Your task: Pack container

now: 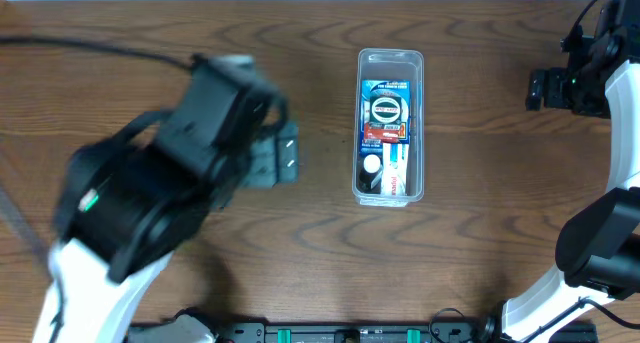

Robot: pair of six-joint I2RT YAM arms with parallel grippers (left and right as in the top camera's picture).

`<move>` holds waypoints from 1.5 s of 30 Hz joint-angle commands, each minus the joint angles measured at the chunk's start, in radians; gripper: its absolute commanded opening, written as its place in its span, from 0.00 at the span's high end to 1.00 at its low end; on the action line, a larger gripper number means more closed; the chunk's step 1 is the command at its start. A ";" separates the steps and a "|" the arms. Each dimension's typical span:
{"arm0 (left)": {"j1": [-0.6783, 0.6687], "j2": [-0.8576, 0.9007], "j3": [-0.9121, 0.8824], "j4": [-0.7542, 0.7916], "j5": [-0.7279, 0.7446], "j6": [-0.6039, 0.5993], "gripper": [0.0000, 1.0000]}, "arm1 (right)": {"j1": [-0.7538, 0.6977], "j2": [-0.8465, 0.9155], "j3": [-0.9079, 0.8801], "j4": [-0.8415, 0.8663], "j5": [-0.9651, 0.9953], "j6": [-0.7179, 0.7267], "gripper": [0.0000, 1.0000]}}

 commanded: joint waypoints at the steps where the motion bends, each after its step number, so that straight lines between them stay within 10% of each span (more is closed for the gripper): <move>1: 0.003 -0.102 -0.080 0.000 -0.017 0.009 0.02 | -0.007 0.007 0.000 0.002 -0.004 -0.011 0.01; 21: 0.003 -0.776 -0.971 0.515 0.063 -0.066 0.02 | -0.007 0.007 0.000 0.002 -0.003 -0.011 0.01; 34: 0.003 -0.763 -1.028 0.414 0.067 -0.055 0.02 | -0.007 0.007 0.000 0.002 -0.004 -0.011 0.01; 45: 0.003 -0.773 -1.037 0.446 0.145 0.274 0.02 | -0.007 0.007 0.000 0.002 -0.004 -0.011 0.01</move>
